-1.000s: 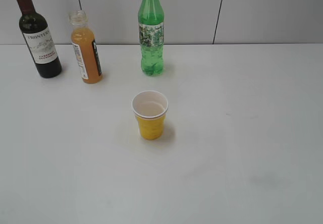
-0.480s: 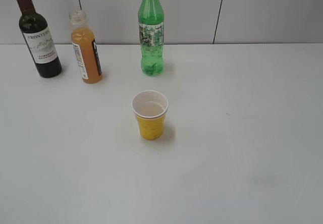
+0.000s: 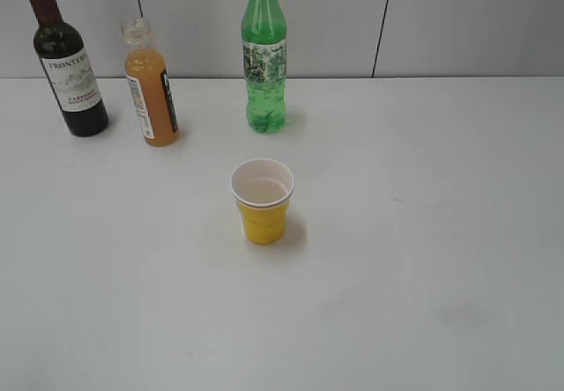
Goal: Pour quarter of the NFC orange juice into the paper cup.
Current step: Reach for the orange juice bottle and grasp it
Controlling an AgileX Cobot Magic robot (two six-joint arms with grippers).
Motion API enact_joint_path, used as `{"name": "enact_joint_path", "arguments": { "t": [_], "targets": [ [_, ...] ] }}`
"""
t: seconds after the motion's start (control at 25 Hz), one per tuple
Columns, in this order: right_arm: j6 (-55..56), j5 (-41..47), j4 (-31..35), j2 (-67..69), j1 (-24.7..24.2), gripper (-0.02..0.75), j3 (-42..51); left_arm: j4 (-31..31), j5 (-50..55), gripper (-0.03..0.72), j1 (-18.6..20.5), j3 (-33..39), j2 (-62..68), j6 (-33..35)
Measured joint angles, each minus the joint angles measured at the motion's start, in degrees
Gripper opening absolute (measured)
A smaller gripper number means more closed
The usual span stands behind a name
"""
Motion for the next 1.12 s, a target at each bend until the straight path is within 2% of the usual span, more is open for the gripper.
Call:
{"name": "enact_joint_path", "arguments": {
  "t": [0.24,0.48,0.64,0.76,0.88,1.12],
  "targets": [
    [0.0,0.0,0.0,0.0,0.0,0.538,0.0,-2.02,-25.19,0.585,-0.81,0.0,22.21,0.52],
    [0.0,0.0,0.0,0.0,0.0,0.538,0.0,-1.32,-48.69,0.585,-7.19,0.0,42.47,0.47],
    [0.0,0.0,-0.05,0.0,0.0,0.538,0.0,1.43,-62.44,0.585,-9.78,-0.05,56.57,-1.46],
    [0.0,0.0,-0.05,0.0,0.0,0.538,0.0,5.47,-72.52,0.585,-9.89,-0.05,65.74,-6.78],
    [0.0,0.0,-0.05,0.0,0.0,0.538,0.0,8.98,-79.89,0.593,-9.89,-0.16,74.22,-9.59],
    [0.0,0.0,-0.05,0.0,0.0,0.538,0.0,12.76,-85.87,0.664,-9.89,-4.25,88.76,-10.15]
  ]
}}
